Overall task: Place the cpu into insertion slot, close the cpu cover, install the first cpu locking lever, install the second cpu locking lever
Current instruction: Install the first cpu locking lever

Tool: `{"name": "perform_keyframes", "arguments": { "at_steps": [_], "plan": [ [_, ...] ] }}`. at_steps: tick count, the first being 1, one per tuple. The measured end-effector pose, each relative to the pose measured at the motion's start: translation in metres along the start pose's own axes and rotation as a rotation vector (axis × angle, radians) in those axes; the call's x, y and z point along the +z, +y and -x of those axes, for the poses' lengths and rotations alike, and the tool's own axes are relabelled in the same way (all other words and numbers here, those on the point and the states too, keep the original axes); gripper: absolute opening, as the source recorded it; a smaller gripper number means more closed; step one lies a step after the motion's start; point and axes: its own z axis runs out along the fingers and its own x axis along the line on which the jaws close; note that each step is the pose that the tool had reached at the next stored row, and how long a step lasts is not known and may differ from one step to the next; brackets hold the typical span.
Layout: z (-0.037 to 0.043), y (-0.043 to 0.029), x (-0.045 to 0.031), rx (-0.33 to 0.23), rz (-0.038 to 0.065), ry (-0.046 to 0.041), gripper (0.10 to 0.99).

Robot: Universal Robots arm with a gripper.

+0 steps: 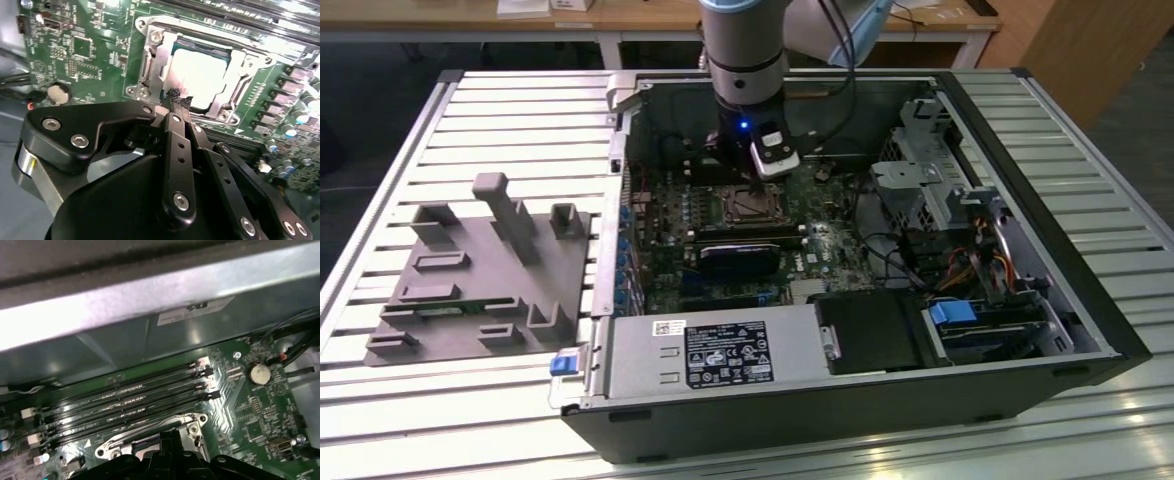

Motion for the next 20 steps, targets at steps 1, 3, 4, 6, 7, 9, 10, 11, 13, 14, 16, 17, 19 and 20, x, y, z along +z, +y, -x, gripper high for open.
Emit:
{"name": "perform_keyframes", "arguments": {
  "at_steps": [1,3,4,6,7,9,10,11,13,14,16,17,19,20],
  "plan": [
    [0.0001,-0.0001,0.0001,0.0,-0.005,0.0015,0.106],
    [0.0005,-0.0008,0.0002,-0.001,-0.013,0.0028,0.106],
    [0.0008,-0.0017,0.0001,-0.001,-0.017,0.0034,0.106],
    [0.0017,-0.0044,0.0001,-0.001,-0.021,0.0054,0.106],
    [0.0022,-0.006,0.0,-0.001,-0.023,0.0066,0.106],
    [0.0032,-0.0092,-0.0002,-0.001,-0.027,0.0093,0.106],
    [0.0037,-0.0107,-0.0003,-0.002,-0.029,0.0106,0.106],
    [0.0041,-0.012,-0.0003,-0.002,-0.031,0.012,0.106],
    [0.0045,-0.0132,-0.0002,-0.002,-0.037,0.0148,0.106],
    [0.0045,-0.0133,-0.0002,-0.002,-0.041,0.0157,0.106],
    [0.0045,-0.0134,-0.0003,-0.002,-0.045,0.0152,0.106],
    [0.0045,-0.0134,-0.0003,-0.002,-0.045,0.0152,0.106],
    [0.0045,-0.0134,-0.0003,-0.002,-0.045,0.0152,0.106],
    [0.0045,-0.0134,-0.0003,-0.002,-0.045,0.0151,0.106]
  ]
}}
